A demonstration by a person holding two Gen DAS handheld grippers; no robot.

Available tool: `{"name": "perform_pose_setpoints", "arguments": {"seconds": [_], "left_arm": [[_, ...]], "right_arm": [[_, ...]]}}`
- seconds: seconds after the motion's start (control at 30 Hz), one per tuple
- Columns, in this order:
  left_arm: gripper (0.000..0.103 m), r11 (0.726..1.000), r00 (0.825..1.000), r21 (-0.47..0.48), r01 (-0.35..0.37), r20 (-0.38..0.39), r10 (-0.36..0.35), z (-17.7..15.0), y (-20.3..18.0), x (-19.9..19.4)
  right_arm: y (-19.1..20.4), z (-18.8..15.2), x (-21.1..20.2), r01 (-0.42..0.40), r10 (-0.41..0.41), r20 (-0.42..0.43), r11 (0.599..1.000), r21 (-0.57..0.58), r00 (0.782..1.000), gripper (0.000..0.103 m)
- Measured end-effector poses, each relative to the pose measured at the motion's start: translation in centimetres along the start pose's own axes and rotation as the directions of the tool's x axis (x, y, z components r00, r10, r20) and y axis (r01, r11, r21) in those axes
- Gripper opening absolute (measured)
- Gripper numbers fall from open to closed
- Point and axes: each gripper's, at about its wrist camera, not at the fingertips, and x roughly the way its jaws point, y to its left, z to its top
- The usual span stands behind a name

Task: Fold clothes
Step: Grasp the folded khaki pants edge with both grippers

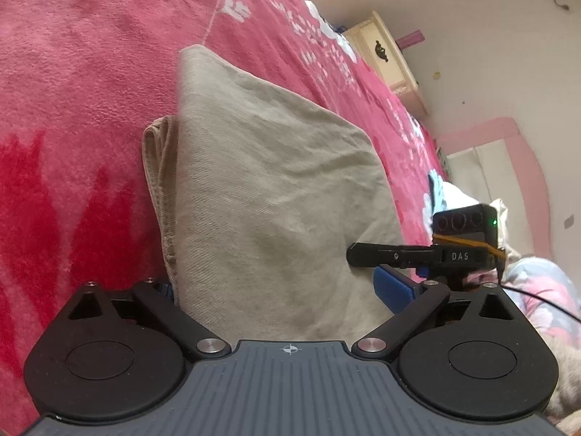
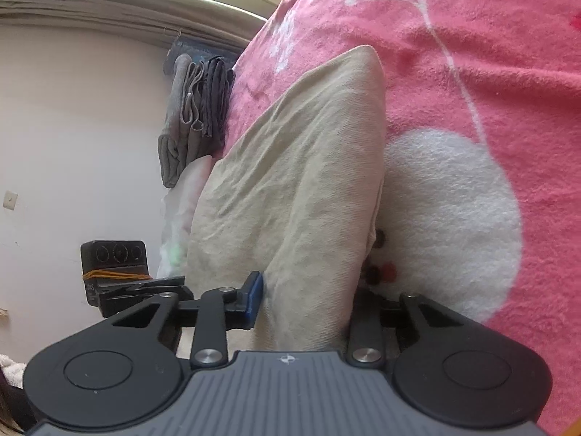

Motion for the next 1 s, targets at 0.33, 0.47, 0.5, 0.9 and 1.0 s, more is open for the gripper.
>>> {"name": "perform_pose_setpoints", "arguments": {"seconds": [0.33,0.47,0.5,0.9,1.0], "left_arm": [[0.094,0.999,0.998,0.000,0.050,-0.050,-0.050,-0.5,-0.6,0.9],[0.086,0.999,0.996,0.031,0.030,-0.082,-0.027,-0.6,-0.4,0.9],[0.085,0.999,0.995,0.041,0.025,-0.092,-0.021,-0.7,-0.4,0.8],[0.084,0.993,0.994,0.118,-0.003,-0.107,0.016,-1.7,-0.6,0.5],[0.084,0.993,0.995,0.117,-0.011,-0.097,0.022,-1.6,-0.8,0.8]], "right_arm": [[-0.6,-0.5,-2.0,0.000,0.000,-0.026,1.000,0.027,1.000,0.025],[-0.8,-0.5,-1.8,0.011,-0.010,-0.031,0.999,0.033,0.999,0.027],[-0.9,-0.5,-1.8,0.012,-0.011,-0.034,0.999,0.033,0.999,0.028],[-0.9,-0.6,-2.1,0.047,-0.044,-0.074,0.999,0.027,0.996,0.039],[-1.5,-1.0,-2.2,0.033,-0.029,-0.065,0.998,0.060,0.997,0.039]]}}
